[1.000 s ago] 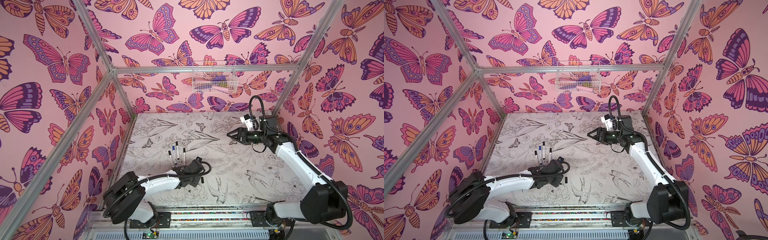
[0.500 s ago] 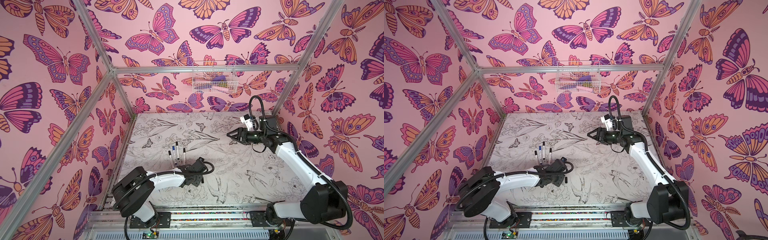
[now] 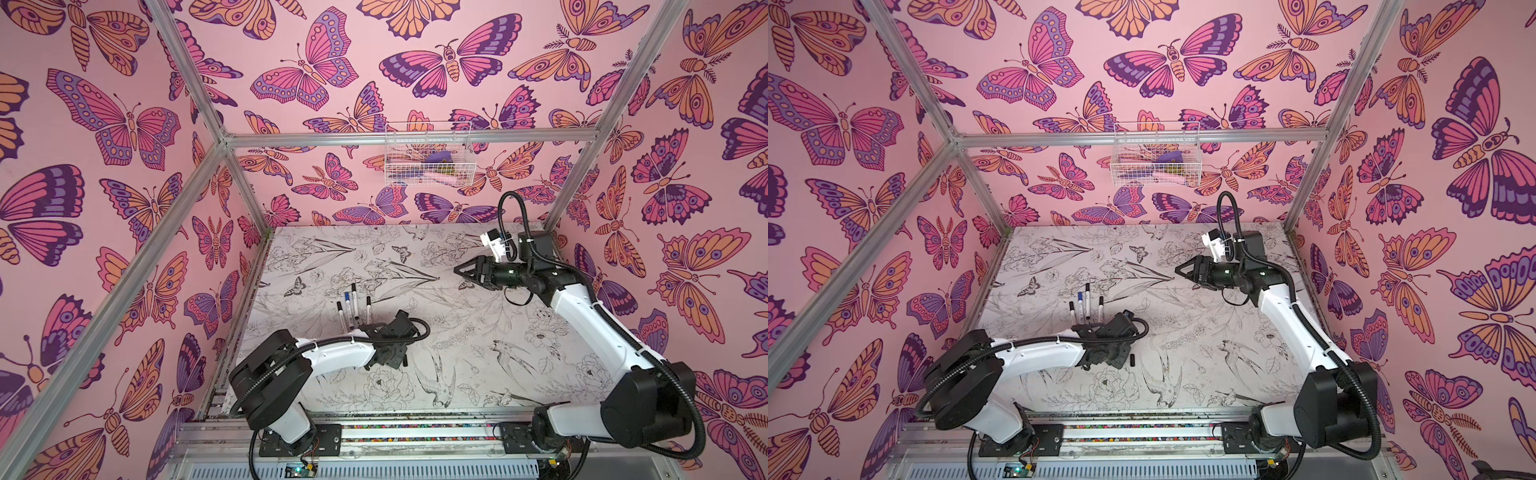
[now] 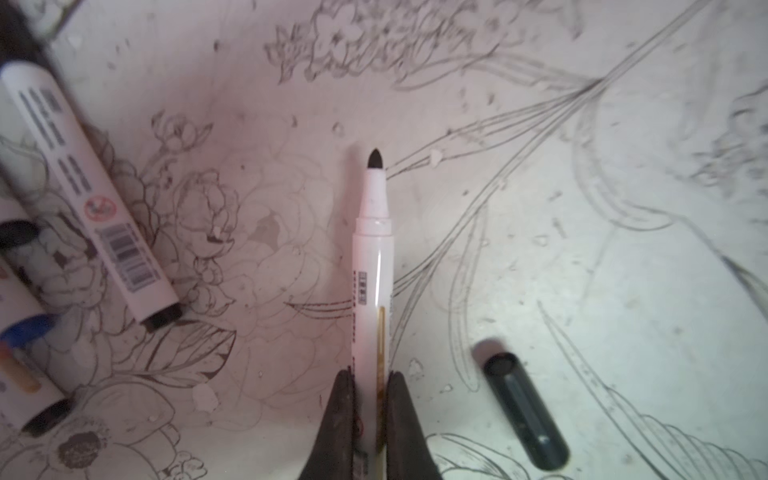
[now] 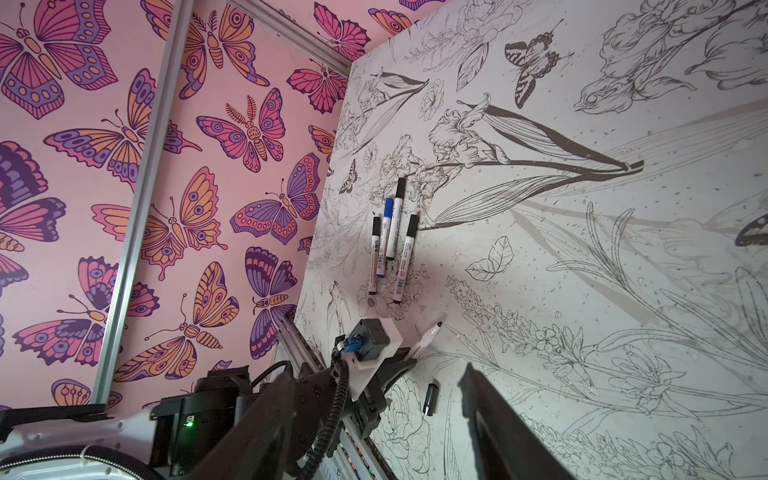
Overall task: Insert the pens into the pen caps
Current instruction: 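Close the left gripper around the uncapped white marker, then lift the marker upright with the left gripper while the right gripper approaches its tip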
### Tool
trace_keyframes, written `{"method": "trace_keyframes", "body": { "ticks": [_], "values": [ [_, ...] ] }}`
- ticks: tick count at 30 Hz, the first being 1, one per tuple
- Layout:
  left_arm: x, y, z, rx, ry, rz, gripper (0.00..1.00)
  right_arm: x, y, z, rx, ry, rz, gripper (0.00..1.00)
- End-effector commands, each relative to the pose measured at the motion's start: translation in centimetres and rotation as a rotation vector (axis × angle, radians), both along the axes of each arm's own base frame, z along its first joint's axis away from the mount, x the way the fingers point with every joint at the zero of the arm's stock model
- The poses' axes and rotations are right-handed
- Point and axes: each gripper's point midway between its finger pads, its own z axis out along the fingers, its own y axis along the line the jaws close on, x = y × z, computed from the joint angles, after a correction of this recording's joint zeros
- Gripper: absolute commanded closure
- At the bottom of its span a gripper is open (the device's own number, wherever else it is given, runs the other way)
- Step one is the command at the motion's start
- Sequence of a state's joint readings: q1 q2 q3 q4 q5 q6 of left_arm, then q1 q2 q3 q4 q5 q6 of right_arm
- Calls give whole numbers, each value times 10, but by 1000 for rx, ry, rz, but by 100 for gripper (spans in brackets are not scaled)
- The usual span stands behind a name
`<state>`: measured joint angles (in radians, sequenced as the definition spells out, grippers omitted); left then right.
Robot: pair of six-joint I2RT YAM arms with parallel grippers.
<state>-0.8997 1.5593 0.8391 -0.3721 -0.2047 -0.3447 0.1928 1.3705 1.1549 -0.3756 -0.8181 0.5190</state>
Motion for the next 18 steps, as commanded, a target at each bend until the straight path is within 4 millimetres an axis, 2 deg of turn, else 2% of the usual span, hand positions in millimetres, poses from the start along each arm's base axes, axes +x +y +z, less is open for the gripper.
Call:
{"method": "trace_keyframes", "body": {
  "ticks": [1, 4, 6, 11, 16, 18],
  "values": [
    [14, -37, 68, -201, -123, -156, 100, 0, 4, 9, -14, -31, 14, 34],
    [26, -53, 123, -406, -260, -196, 100, -8, 18, 1, -25, -21, 55, 34],
    [30, -60, 146, -507, -322, -216, 100, -13, 27, -4, -37, -14, 78, 35],
    [31, -72, 170, -585, -345, -254, 100, -17, 50, -7, -25, -10, 107, 37],
    [31, -77, 170, -619, -333, -249, 100, -24, 73, -7, -17, -17, 164, 39],
    [31, -79, 176, -649, -344, -241, 100, -25, 79, -9, -22, -16, 173, 40]
  ]
}}
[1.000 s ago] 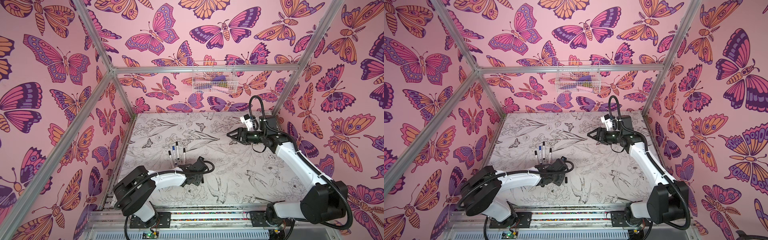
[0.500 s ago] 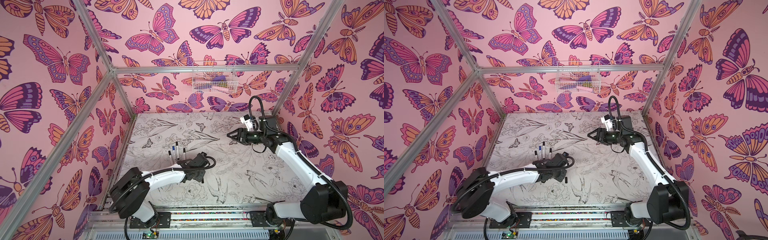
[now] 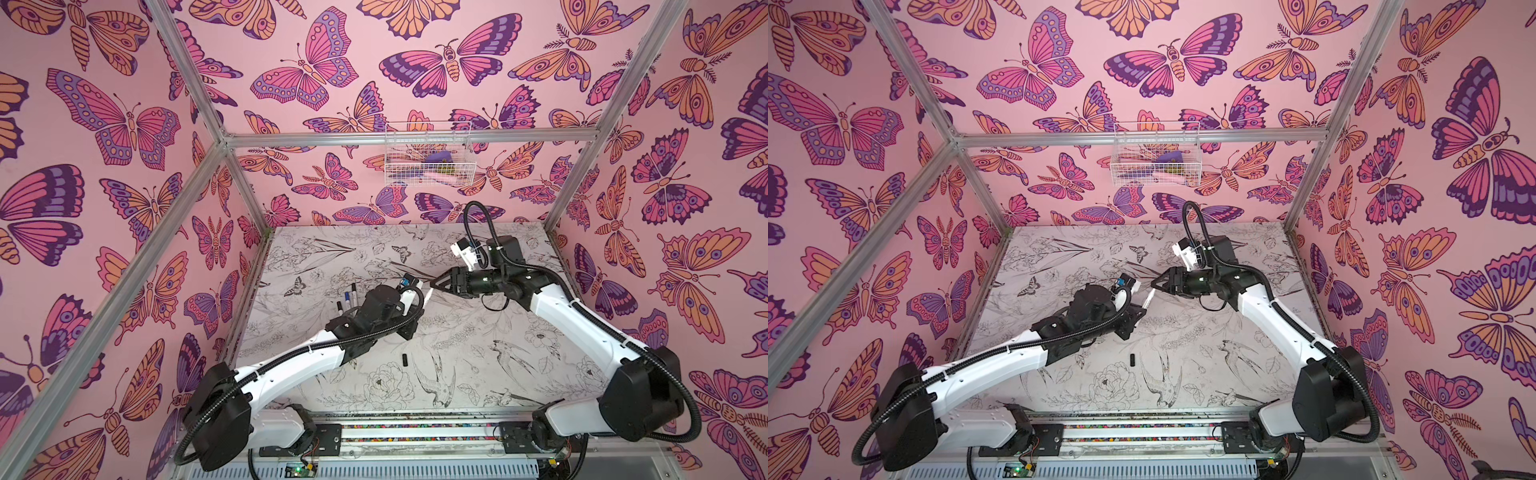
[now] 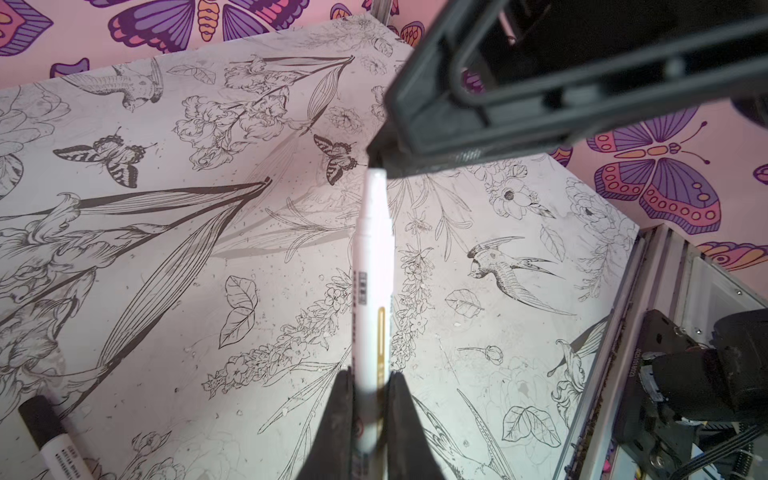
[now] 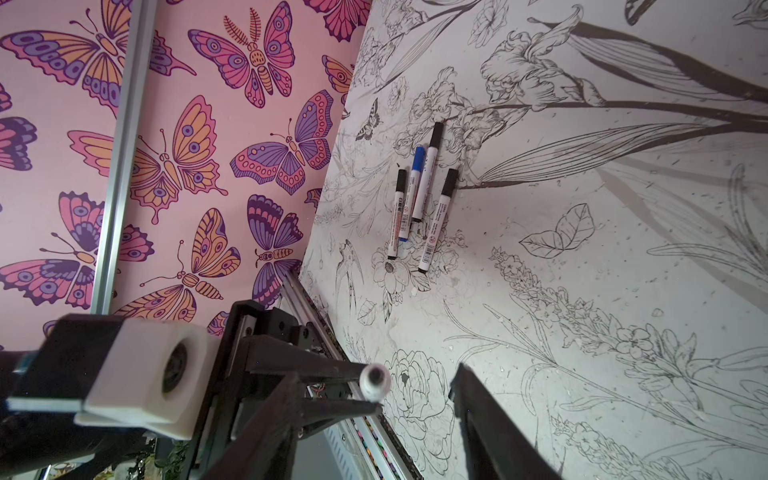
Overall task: Insert the pens into the pen caps
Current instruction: 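Lift the marker upright with the left gripper while the right gripper approaches its tip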
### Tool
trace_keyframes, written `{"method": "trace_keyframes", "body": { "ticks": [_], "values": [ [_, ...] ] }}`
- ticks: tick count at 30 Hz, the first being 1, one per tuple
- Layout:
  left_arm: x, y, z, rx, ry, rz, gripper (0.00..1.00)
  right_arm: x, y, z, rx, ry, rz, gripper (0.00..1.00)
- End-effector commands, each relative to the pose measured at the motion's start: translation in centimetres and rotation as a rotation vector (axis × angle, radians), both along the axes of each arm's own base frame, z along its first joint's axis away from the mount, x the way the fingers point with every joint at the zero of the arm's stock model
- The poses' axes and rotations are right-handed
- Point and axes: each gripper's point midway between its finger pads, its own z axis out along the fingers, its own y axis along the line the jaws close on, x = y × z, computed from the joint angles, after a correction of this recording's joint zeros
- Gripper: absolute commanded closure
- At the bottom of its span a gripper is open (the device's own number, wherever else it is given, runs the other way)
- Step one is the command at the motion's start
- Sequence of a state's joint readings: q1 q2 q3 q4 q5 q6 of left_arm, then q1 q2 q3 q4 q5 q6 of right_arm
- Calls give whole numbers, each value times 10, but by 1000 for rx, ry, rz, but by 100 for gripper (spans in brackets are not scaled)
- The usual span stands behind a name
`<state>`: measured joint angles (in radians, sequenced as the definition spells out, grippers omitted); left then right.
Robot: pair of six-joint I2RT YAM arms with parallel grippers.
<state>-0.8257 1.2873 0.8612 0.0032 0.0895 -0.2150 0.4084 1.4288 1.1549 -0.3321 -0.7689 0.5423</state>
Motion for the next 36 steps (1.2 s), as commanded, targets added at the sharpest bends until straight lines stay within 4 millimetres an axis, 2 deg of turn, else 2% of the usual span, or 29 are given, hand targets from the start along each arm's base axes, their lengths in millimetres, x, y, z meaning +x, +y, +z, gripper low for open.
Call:
{"method": "trace_keyframes", "body": {
  "ticks": [1, 5, 9, 18, 19, 23, 25, 32, 36],
  "values": [
    [1, -8, 14, -76, -20, -15, 100, 5, 10, 6, 3, -36, 8, 40],
    [1, -11, 20, -114, -19, -15, 100, 6, 15, 1, -8, -30, 11, 44],
    [3, -12, 18, -117, -12, -8, 100, 5, 22, 1, -16, -35, 24, 59],
    [13, -16, 19, -131, -3, 18, 100, 3, 25, 0, -16, -34, 32, 82],
    [15, -16, 18, -134, 3, 25, 100, 2, 25, 1, -15, -35, 32, 83],
    [21, -14, 16, -139, 22, 48, 72, 1, 25, 4, -15, -45, 39, 87],
    [22, -14, 17, -142, 23, 51, 67, 0, 25, 5, -13, -45, 46, 88],
    [25, -13, 26, -158, 10, 38, 67, -4, 27, 3, -18, -42, 67, 91],
    [23, -18, 24, -157, 26, 12, 68, -6, 29, 1, -26, -43, 78, 92]
  ]
}}
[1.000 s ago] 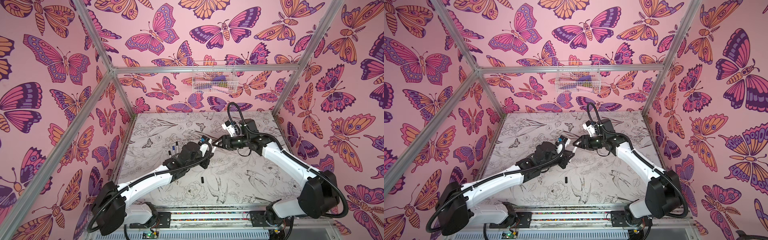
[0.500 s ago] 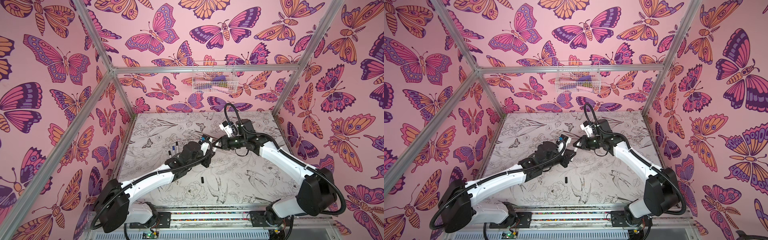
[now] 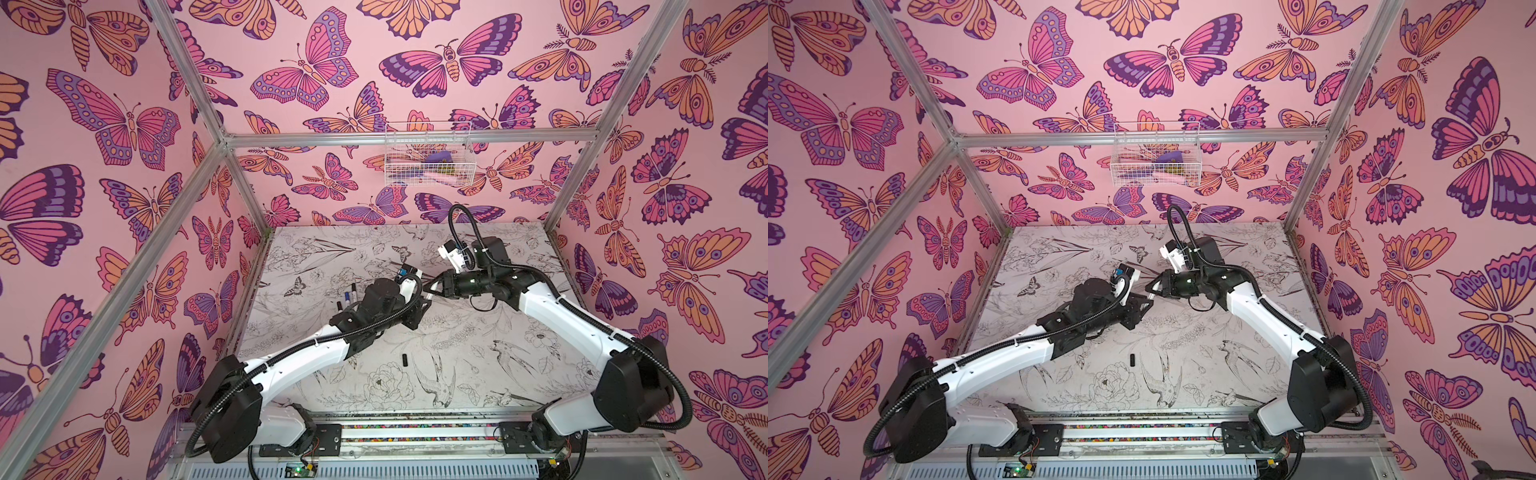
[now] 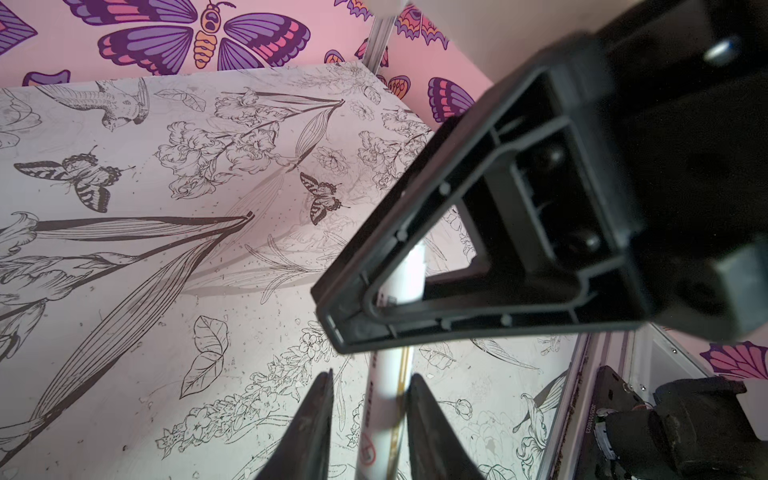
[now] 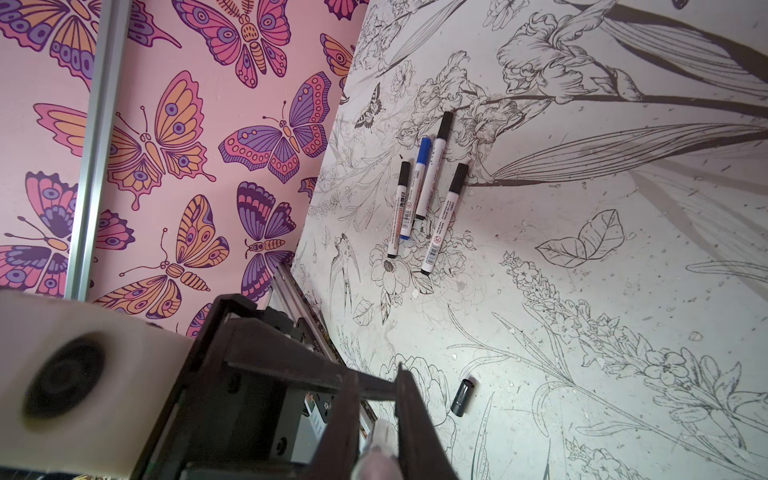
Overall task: Insert the pens into the pen caps
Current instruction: 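Lift the marker upright with the left gripper while the right gripper approaches its tip, then lower the right gripper onto the black cap on the table and close on it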
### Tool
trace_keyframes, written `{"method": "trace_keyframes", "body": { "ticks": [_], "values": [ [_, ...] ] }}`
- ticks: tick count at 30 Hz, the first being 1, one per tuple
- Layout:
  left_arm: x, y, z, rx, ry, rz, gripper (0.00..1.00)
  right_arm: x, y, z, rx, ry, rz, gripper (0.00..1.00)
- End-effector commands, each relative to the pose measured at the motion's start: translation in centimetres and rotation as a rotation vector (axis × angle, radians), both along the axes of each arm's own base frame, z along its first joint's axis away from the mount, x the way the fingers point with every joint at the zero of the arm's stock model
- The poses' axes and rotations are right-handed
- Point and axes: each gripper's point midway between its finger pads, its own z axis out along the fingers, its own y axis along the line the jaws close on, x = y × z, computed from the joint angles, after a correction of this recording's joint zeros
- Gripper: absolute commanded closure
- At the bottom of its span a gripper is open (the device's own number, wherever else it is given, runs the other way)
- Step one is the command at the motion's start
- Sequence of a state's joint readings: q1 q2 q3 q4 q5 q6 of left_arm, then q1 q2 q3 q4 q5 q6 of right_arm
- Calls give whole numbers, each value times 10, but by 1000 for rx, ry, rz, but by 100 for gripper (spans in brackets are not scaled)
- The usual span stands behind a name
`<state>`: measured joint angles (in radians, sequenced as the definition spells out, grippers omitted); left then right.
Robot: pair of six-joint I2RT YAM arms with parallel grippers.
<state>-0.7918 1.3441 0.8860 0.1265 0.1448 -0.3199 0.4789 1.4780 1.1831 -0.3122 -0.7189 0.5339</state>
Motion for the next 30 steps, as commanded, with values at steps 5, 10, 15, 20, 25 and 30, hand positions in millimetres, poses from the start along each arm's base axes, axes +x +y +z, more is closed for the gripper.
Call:
{"method": "trace_keyframes", "body": {
  "ticks": [5, 10, 15, 20, 25, 30],
  "values": [
    [1, -9, 3, -22, 20, -40, 68, -5, 7, 11, 9, -29, 46, 93],
    [-1, -14, -2, -24, 43, -63, 69, -4, 7, 13, 9, -33, 46, 94],
    [1, -15, 2, -30, 35, -60, 71, -4, 8, 12, 10, -29, 48, 94],
    [3, -17, 7, -38, 26, -61, 71, -7, 8, 8, 2, -20, 55, 95],
    [2, -16, 9, -39, 22, -62, 72, -8, 7, 7, -7, -22, 56, 95],
    [-2, -15, 2, -32, 37, -70, 84, -9, 6, 9, -5, -28, 56, 95]
  ]
}}
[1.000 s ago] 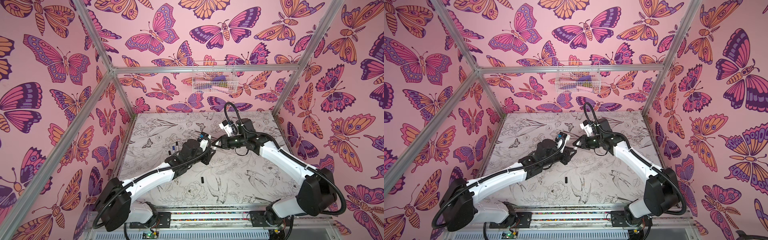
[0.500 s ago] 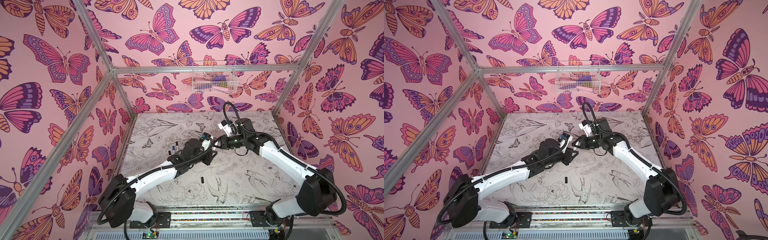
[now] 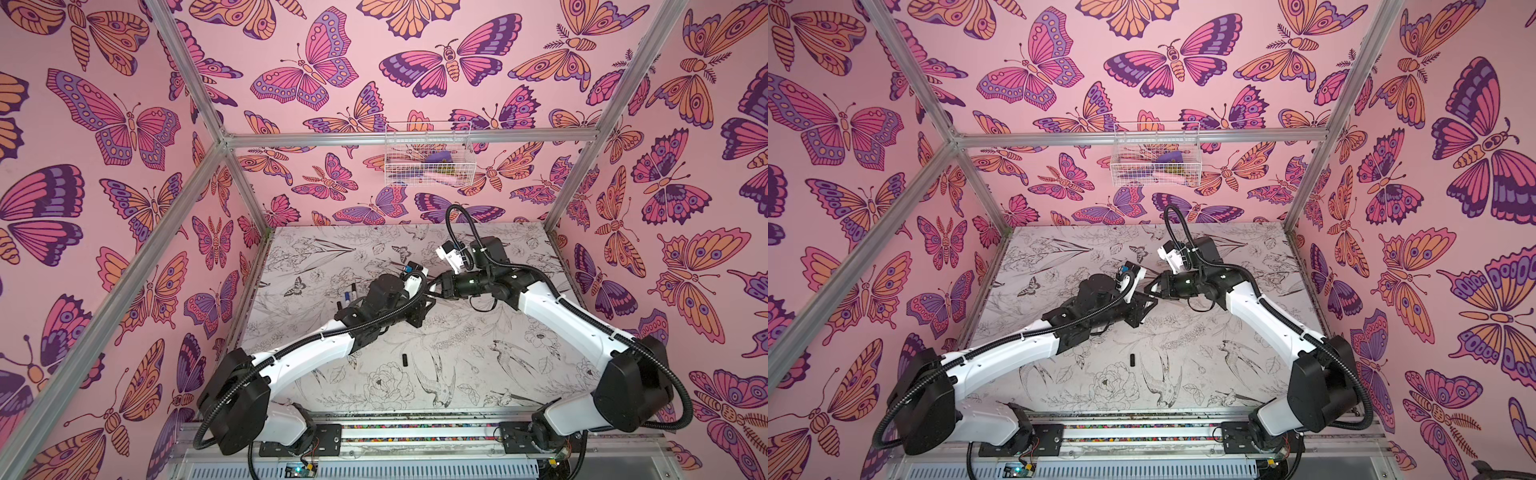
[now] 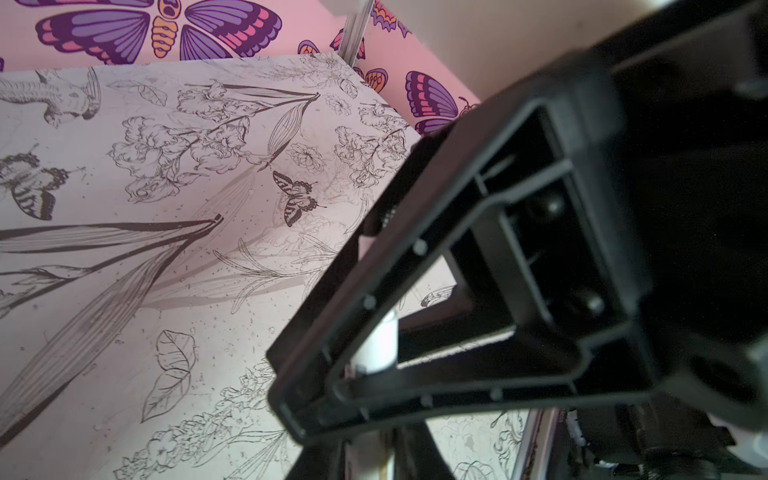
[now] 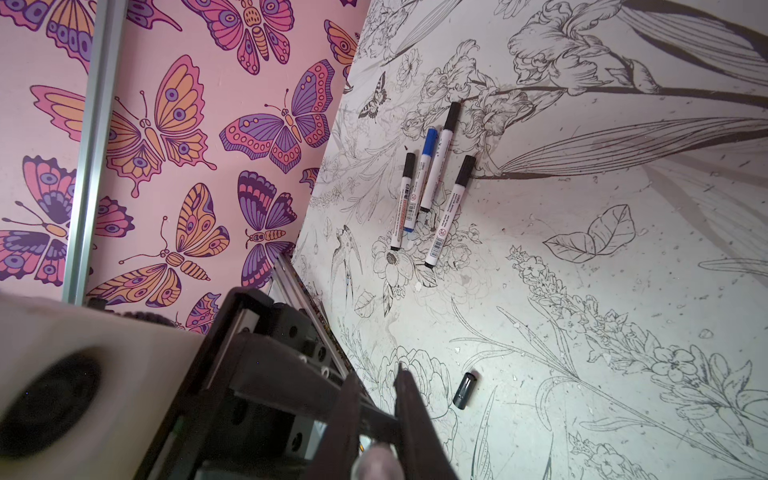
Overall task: Insert the pens into the pen caps
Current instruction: 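Lower the right gripper onto the black cap on the table and close on it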
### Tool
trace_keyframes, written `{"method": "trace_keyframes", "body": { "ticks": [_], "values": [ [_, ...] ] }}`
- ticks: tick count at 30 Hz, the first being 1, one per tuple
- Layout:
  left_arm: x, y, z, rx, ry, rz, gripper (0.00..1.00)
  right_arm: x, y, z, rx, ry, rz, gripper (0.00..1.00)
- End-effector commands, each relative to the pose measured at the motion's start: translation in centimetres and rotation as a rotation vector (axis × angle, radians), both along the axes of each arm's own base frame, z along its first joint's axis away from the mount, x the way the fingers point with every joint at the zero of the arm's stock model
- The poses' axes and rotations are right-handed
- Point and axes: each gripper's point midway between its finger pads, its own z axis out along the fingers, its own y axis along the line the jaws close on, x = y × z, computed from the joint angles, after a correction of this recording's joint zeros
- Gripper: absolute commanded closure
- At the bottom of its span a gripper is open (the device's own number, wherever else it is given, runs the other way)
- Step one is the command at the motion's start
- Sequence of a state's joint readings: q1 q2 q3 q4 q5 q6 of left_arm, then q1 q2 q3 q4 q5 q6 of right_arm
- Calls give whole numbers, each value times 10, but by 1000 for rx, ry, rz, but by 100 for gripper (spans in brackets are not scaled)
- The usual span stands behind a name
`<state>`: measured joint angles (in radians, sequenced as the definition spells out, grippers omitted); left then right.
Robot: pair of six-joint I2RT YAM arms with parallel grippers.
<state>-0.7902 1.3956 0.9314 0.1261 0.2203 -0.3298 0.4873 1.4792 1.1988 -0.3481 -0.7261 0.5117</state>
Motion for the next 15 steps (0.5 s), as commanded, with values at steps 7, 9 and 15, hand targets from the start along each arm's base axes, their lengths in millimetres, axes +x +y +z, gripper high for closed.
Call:
{"method": "trace_keyframes", "body": {
  "ticks": [7, 9, 15],
  "values": [
    [9, 18, -16, 20, 41, 97, 100, -9, 5, 10, 1, -43, 61, 63],
    [22, 43, -27, 18, 88, 234, 100, -17, 5, 10, -12, -68, 87, 34],
    [32, 116, -43, -15, 135, 530, 100, -42, -8, -9, -116, -117, 143, 23]
  ]
}}
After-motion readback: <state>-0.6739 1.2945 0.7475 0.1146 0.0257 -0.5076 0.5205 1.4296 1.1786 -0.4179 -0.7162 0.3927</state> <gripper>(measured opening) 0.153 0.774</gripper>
